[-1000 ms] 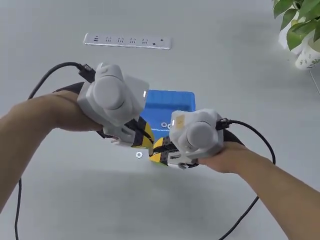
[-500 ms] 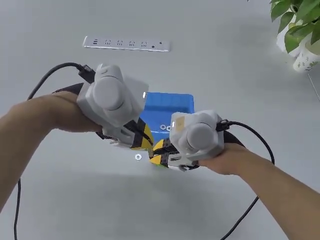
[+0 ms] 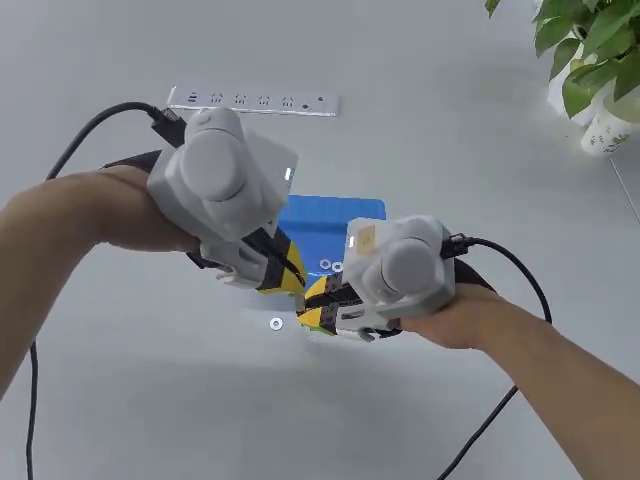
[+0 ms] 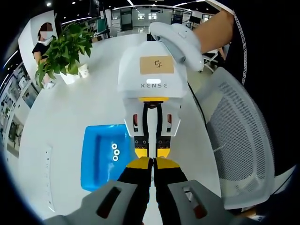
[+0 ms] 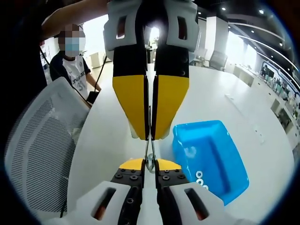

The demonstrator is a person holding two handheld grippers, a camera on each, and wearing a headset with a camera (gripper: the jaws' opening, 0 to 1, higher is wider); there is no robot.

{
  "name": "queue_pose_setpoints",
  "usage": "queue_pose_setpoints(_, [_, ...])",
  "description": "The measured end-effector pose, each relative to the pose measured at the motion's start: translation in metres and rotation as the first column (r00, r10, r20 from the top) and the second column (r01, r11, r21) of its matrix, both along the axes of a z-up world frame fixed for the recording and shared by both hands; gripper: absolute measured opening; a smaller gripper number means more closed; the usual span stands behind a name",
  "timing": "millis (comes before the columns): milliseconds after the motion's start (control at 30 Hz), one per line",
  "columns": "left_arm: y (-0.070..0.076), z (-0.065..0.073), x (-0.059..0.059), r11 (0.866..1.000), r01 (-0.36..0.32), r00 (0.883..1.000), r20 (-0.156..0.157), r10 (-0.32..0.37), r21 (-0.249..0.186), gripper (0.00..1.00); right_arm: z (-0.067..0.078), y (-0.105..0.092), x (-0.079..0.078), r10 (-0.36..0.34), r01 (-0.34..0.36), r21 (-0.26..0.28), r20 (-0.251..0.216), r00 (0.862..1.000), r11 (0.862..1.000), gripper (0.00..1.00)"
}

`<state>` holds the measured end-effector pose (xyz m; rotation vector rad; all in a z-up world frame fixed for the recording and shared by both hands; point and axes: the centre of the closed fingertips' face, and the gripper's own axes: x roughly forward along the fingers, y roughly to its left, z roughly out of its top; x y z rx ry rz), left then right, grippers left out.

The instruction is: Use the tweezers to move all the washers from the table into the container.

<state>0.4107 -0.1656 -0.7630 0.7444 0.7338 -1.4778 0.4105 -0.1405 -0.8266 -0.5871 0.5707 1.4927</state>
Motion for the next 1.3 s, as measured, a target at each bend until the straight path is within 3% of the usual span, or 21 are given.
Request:
queue_pose_setpoints(333, [0.001, 0.021, 0.011, 1.0, 0.012, 0.999, 0.033, -0.012, 0.007, 0.04, 0.021, 0.003, 0.013, 0.002, -0.003, 0.01, 0.041, 0.999, 1.0, 0.1])
queue_pose_setpoints(667, [0.002, 0.038, 0.029, 1.0, 0.017, 0.998, 0.067, -0.017, -0.002, 0.04, 0.039, 0.006, 0.034, -0.013, 0.011, 0.028, 0.075, 0.997, 1.0, 0.1])
queue_pose_setpoints(967, [0.003, 0.041, 0.046, 1.0, 0.024, 0.996, 0.082, -0.024, 0.001, 0.04, 0.042, 0.007, 0.052, -0.021, 0.019, 0.035, 0.085, 0.996, 0.999, 0.1])
queue_pose_setpoints(1300, [0.003, 0.032, 0.061, 1.0, 0.028, 0.996, 0.082, -0.028, -0.005, 0.04, 0.033, 0.005, 0.067, -0.016, 0.015, 0.022, 0.085, 0.996, 1.0, 0.1])
